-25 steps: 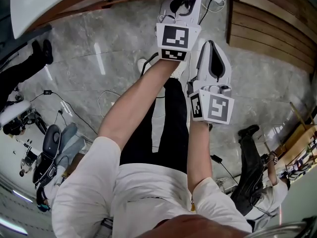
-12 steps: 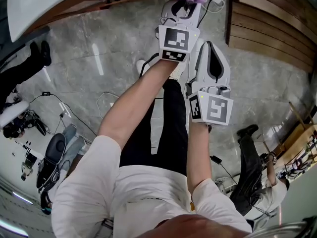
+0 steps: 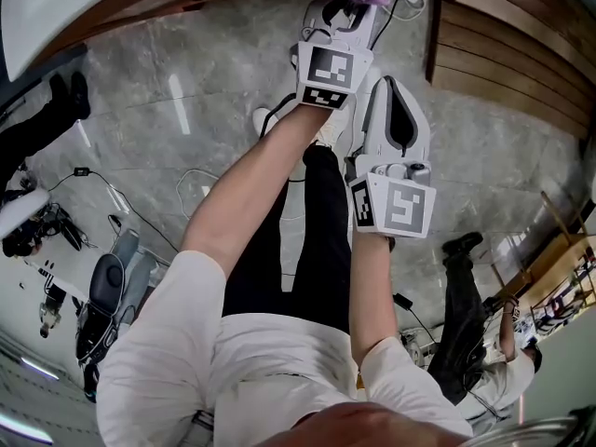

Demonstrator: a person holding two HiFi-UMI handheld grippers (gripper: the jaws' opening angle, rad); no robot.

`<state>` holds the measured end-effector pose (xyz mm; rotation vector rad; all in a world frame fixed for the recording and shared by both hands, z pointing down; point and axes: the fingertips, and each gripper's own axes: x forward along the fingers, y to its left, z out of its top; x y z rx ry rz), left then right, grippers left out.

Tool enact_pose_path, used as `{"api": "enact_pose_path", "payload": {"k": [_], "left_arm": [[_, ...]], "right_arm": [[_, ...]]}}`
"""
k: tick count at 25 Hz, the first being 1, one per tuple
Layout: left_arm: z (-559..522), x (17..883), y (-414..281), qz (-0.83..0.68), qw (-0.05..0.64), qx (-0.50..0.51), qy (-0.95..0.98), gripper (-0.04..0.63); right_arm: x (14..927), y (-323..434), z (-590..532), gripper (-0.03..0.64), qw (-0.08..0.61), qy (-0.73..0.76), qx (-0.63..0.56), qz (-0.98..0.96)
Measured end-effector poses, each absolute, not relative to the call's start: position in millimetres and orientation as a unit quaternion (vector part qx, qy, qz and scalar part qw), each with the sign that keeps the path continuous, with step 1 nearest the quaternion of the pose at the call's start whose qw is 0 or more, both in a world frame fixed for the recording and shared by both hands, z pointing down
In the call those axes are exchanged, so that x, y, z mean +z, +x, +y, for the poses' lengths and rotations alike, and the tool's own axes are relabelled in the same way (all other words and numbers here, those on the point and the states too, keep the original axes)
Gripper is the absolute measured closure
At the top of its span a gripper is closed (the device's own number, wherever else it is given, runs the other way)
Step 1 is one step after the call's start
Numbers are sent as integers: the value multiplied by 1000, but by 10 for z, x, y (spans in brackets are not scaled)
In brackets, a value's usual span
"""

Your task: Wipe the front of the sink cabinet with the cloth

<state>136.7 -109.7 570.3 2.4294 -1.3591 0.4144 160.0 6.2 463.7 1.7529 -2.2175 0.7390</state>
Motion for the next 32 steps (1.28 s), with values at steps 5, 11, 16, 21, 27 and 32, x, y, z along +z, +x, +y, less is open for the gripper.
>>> {"api": "enact_pose_path", "payload": {"k": [5, 11, 16, 21, 27, 32], "left_arm": [[-1110, 5803, 1328, -474, 162, 159, 851, 520], [-1099, 5942, 1317, -478, 171, 148, 849, 520], [-1130, 5948, 1277, -476, 168, 156, 849, 520], [-1143, 5950, 1160, -483, 171, 159, 844, 520], [-1171, 5956, 937, -502, 178, 146, 834, 520], [-1228, 5976, 654, -521, 185, 144, 820, 520]], "right_arm": [[4730, 1599, 91, 620, 113, 597, 255, -752], [4832, 1602, 126, 620, 118, 598, 258, -750], [4862, 1613, 113, 620, 120, 598, 257, -749], [4849, 1566, 104, 620, 122, 597, 256, -751], [4806, 1436, 86, 620, 124, 590, 253, -757], [4813, 1331, 57, 620, 126, 585, 250, -761]]}}
